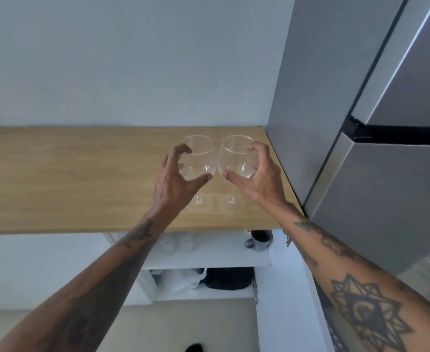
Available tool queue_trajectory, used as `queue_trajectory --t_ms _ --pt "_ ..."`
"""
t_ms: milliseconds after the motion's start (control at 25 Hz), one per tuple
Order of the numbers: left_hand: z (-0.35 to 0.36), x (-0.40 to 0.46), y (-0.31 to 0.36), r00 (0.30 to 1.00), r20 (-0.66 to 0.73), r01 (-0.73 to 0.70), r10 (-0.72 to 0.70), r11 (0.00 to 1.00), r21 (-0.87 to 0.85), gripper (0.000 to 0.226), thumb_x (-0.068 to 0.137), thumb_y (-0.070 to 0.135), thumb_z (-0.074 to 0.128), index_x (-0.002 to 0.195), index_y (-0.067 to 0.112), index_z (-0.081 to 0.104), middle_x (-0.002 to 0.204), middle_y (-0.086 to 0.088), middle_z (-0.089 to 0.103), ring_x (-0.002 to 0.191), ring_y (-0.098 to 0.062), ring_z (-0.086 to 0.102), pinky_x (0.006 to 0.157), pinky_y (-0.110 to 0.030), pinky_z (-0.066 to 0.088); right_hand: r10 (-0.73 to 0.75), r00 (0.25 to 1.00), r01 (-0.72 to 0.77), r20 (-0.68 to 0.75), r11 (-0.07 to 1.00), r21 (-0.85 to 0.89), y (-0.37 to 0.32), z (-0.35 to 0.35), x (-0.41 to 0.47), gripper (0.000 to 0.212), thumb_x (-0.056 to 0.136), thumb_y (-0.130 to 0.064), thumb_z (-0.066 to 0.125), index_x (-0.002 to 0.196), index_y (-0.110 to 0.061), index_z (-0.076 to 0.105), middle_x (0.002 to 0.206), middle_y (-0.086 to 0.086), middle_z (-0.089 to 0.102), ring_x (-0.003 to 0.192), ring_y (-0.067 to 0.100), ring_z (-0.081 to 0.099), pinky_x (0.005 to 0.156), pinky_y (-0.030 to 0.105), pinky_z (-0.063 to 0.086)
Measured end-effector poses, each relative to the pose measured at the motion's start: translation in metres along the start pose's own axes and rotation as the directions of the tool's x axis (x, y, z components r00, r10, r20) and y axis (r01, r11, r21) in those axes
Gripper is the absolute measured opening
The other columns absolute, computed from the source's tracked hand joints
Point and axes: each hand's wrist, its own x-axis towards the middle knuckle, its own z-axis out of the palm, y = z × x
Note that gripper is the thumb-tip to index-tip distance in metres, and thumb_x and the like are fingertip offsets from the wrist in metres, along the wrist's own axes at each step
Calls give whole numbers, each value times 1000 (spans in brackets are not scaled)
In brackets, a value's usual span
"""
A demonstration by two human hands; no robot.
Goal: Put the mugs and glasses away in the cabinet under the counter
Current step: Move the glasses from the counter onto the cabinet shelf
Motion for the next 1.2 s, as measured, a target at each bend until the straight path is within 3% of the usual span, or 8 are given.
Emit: queue_trajectory --t_ms 200,360,560,640,800,920,1040,1200 --pt "-17 -69 13 998 -12 60 -60 998 -5 69 66 39 90 119 34 46 115 34 45 113 -22 59 84 -48 59 8 1000 -8 27 1000 19 -8 -13 -62 72 67 -41 87 120 -16 45 113 -11 51 100 14 55 89 38 52" --pt "-10 -117 -13 994 19 109 -110 994 14 70 66 38 89 121 30 46 114 37 44 113 -21 60 83 -47 59 74 996 -76 48 996 44 8 -3 -110 71 67 -39 86 119 -11 46 112 -9 51 100 15 57 88 38 52" --pt "26 -185 -77 983 28 184 -183 983 -14 67 68 33 90 118 26 46 117 11 52 113 -23 59 83 -42 61 188 980 -193 71 978 72 61 21 -173 72 65 -40 87 119 -19 44 115 -16 52 96 16 63 73 25 54" --pt "51 -211 -111 977 52 210 -208 977 -46 64 70 28 90 118 24 47 121 5 52 116 -25 58 85 -42 61 216 970 -224 115 972 67 93 41 -198 70 66 -39 88 117 -25 42 122 -4 56 103 23 63 75 31 58" --pt "106 -230 -179 969 73 240 -235 968 -75 61 72 23 90 116 22 48 120 -3 54 113 -23 58 86 -42 61 231 965 -237 124 971 36 159 86 -218 69 68 -36 89 116 -23 41 123 -1 58 109 22 62 79 40 59" --pt "150 -213 -227 967 60 252 -247 960 -123 59 71 20 90 111 27 48 117 4 54 113 -19 57 88 -40 60 247 967 -249 69 968 22 213 124 -208 70 67 -37 89 116 -20 42 122 1 60 105 22 63 79 40 60" --pt "183 -183 -261 968 43 249 -246 960 -130 57 71 24 89 107 33 46 112 26 50 116 -17 56 90 -45 58 254 966 -254 -36 967 20 252 160 -185 71 66 -38 88 114 -13 43 113 4 61 93 26 64 75 43 57" --pt "209 -156 -286 979 45 203 -199 973 -114 54 71 23 87 106 28 45 104 26 48 111 -21 59 81 -49 57 209 973 -207 -95 978 30 280 193 -153 64 64 -31 87 107 -9 45 105 9 60 91 21 59 81 42 53"
